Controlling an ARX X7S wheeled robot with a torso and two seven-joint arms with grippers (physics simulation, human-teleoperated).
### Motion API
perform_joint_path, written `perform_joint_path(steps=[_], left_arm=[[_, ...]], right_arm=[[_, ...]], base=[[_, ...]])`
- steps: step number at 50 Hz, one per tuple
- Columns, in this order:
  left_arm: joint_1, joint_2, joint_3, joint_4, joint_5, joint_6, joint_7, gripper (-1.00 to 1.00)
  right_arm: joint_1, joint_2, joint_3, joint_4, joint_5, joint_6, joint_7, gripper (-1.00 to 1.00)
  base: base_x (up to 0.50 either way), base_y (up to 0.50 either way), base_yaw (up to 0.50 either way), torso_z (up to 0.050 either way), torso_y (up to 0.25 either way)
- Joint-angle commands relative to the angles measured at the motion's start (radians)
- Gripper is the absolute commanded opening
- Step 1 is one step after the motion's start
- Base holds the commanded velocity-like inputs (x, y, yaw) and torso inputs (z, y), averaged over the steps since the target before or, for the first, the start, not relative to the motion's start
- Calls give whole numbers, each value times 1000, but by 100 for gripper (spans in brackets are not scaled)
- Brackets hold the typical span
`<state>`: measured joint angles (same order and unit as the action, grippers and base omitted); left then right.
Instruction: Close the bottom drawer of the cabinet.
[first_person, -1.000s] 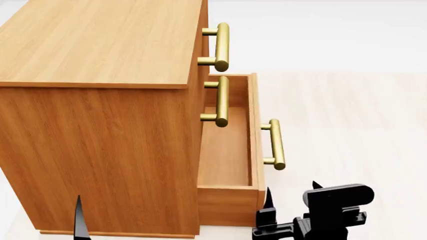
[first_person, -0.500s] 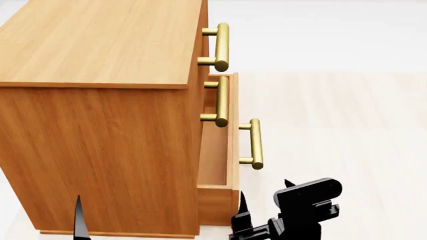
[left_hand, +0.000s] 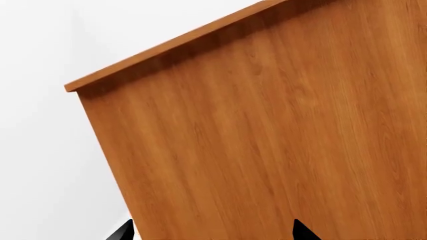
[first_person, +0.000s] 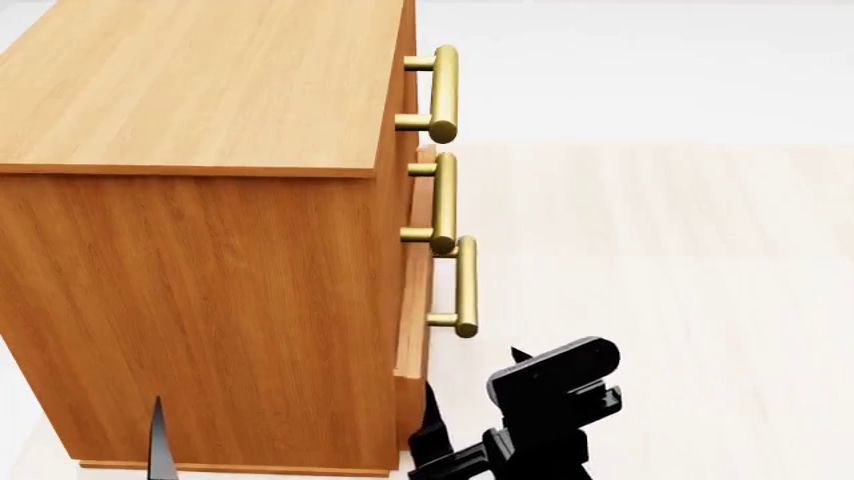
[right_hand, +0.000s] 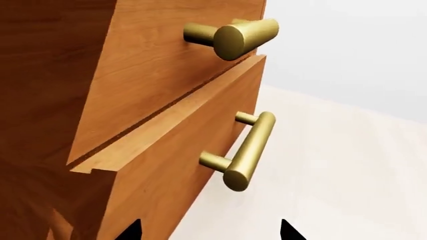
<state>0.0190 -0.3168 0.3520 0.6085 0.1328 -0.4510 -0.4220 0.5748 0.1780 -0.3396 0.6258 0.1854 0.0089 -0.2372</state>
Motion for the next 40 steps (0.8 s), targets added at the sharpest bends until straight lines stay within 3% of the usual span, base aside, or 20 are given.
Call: perform_joint_path(steps=[1,20,40], left_arm=[[10,9,-16,-9,-34,35,28,100],[0,7,-7,0,-33,18,25,100],[-1,1,-8,2,-39,15,20,100]], right_arm=[[18,-37,-24,-22,-17,11,-26,100],[7,-29,-83,-141,-27,79,-48,100],[7,-27,-80,-143,-23,46,-17,100]], base=[[0,0,0,0,0],[0,0,0,0,0],[0,0,0,0,1]])
